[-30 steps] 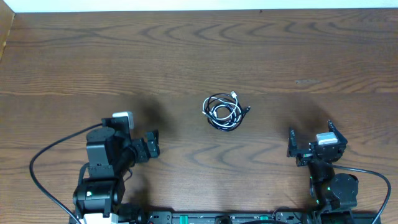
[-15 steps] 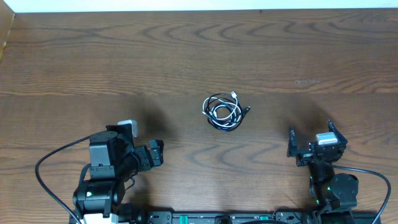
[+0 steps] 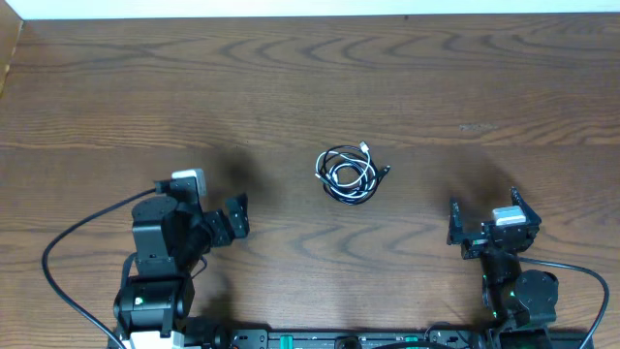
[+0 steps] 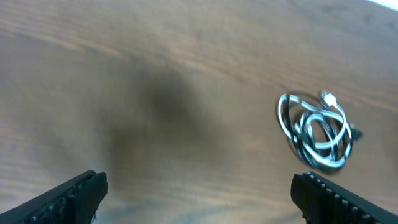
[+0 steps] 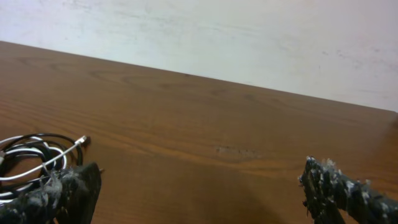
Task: Untangle cables
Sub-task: 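Raise the left gripper and move it toward the cable bundle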
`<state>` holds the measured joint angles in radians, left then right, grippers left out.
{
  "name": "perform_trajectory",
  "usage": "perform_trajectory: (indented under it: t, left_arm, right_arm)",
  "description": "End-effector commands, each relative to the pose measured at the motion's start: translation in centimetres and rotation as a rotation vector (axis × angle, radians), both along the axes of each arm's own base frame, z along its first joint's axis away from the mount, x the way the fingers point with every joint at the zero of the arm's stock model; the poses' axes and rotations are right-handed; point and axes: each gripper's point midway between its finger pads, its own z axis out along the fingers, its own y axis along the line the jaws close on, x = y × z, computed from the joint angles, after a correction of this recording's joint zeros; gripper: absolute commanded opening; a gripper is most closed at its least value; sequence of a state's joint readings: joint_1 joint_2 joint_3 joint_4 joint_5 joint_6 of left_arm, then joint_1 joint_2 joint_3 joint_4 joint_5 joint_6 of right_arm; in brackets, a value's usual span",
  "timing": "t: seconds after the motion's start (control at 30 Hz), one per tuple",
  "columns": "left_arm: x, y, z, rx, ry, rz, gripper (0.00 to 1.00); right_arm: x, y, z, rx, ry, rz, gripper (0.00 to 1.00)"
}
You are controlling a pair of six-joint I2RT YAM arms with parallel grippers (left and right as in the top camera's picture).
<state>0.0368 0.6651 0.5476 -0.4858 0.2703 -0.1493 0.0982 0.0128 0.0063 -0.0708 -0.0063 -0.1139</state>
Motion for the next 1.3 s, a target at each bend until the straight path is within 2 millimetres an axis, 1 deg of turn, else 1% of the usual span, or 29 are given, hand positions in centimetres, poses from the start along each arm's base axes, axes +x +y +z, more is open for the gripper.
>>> perform_trajectory:
  t: [0.0,0.13,0.23,0.33,0.5,0.63,0.77,0.9,1.03,1.27]
  left_arm:
    - [1.0,1.0,1.1,0.045,-0.034,0.038,1.00]
    - [1.6,0.9,0.8,0.038,0.004,0.032,1.00]
    - [2.5,1.0,2.0,0.040,-0.004,0.031,1.00]
    - [2.8,0.7,2.6,0.028,0.016,0.017,1.00]
    - [2.1,0.0,1.1,0.022,0.096,-0.015,1.00]
    - [2.9,-1.6,0.7,0.042,0.091,-0.085,1.00]
    - [3.5,-4.0,-0.2,0.067,0.103,-0.187,1.00]
    - [3.5,-6.4,-1.1,0.074,0.119,-0.270,1.00]
    - [3.5,-7.2,-0.9,0.074,0.108,-0.296,1.00]
    - [3.7,-7.3,-0.7,0.073,0.095,-0.297,1.00]
  right_arm:
    - [0.0,-0.2,-0.1,-0.007,0.002,-0.007,0.99]
    - [0.0,-0.2,-0.1,-0.007,0.002,-0.007,0.99]
    - [0.0,-0.2,-0.1,-0.007,0.002,-0.007,0.99]
    - [0.0,-0.2,-0.1,-0.007,0.002,-0.007,0.99]
    - [0.0,-0.2,-0.1,-0.007,0.002,-0.007,0.99]
    - [0.0,-0.2,-0.1,-0.007,0.002,-0.007,0.99]
    - [0.0,-0.2,-0.1,-0.007,0.002,-0.007,0.99]
    - [0.0,-0.2,-0.1,-0.007,0.002,-0.007,0.99]
    - [0.0,-0.2,-0.1,-0.007,0.002,-0.007,0.99]
    - [0.0,-0.2,-0.1,-0.007,0.002,-0.007,0.99]
